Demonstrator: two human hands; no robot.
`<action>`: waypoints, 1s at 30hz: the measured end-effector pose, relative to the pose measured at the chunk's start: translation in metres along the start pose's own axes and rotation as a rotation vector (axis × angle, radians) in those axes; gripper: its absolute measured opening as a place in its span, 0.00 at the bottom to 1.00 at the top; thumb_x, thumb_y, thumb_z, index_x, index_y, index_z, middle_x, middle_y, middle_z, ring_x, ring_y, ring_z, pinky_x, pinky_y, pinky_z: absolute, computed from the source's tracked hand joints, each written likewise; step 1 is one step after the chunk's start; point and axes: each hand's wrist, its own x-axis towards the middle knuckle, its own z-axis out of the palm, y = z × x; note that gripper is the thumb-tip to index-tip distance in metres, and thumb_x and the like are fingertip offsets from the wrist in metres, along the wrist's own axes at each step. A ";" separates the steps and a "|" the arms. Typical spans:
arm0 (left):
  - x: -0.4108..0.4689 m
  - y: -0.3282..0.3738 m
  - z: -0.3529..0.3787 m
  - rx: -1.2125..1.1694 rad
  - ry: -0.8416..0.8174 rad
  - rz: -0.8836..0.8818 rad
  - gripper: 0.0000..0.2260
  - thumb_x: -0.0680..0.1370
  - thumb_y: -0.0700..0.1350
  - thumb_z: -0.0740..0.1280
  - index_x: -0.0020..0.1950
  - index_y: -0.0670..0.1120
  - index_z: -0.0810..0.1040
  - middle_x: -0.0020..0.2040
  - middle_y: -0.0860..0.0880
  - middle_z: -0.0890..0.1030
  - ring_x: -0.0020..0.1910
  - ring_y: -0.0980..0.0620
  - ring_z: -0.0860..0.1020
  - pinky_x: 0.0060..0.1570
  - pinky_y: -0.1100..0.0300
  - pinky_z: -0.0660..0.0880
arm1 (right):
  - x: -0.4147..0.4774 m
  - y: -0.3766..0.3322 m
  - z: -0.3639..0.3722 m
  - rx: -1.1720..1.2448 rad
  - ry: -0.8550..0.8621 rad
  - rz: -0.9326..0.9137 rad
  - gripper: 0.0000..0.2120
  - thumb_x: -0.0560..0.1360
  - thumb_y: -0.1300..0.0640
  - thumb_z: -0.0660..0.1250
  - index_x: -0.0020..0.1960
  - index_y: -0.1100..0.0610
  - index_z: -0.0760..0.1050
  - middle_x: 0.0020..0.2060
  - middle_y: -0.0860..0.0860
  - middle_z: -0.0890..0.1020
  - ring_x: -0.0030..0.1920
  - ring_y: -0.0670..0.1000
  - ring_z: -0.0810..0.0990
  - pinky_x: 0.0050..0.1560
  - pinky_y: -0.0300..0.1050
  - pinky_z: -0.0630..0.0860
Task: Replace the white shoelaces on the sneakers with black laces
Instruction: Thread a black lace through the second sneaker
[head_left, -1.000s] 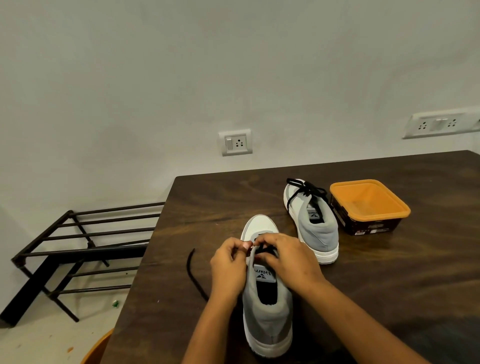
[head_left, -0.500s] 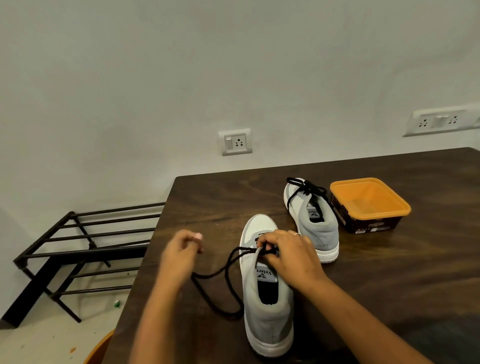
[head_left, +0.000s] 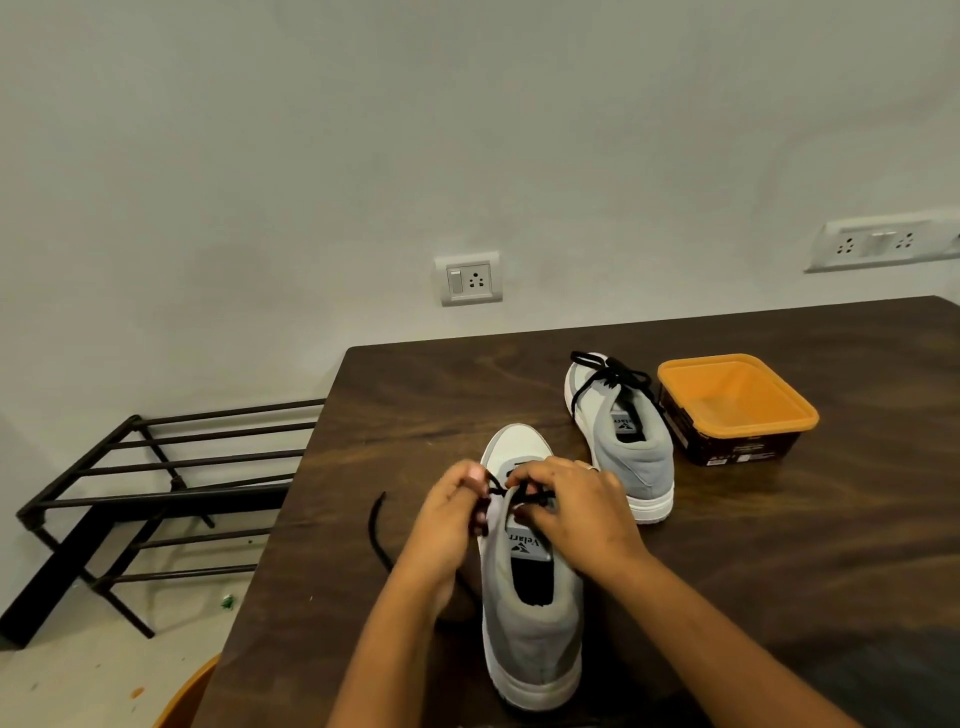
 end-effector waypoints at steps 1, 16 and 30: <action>-0.001 0.009 -0.002 -0.203 0.075 0.007 0.13 0.82 0.40 0.55 0.39 0.46 0.72 0.34 0.50 0.73 0.34 0.55 0.68 0.34 0.65 0.66 | 0.000 0.000 -0.001 -0.007 -0.002 -0.001 0.14 0.74 0.50 0.68 0.58 0.38 0.75 0.55 0.38 0.79 0.57 0.44 0.75 0.54 0.44 0.65; -0.014 0.034 -0.057 0.264 0.003 -0.369 0.14 0.82 0.46 0.57 0.39 0.42 0.72 0.29 0.48 0.71 0.21 0.58 0.64 0.22 0.67 0.60 | 0.002 0.008 0.010 0.343 -0.005 0.098 0.17 0.72 0.69 0.66 0.54 0.51 0.79 0.47 0.43 0.73 0.44 0.36 0.73 0.44 0.19 0.66; 0.010 -0.021 -0.018 1.176 0.033 0.163 0.10 0.81 0.50 0.59 0.54 0.50 0.77 0.58 0.51 0.72 0.61 0.50 0.68 0.54 0.54 0.70 | 0.003 0.013 0.017 0.317 0.053 0.174 0.11 0.73 0.58 0.68 0.52 0.45 0.76 0.46 0.44 0.77 0.46 0.46 0.77 0.47 0.44 0.76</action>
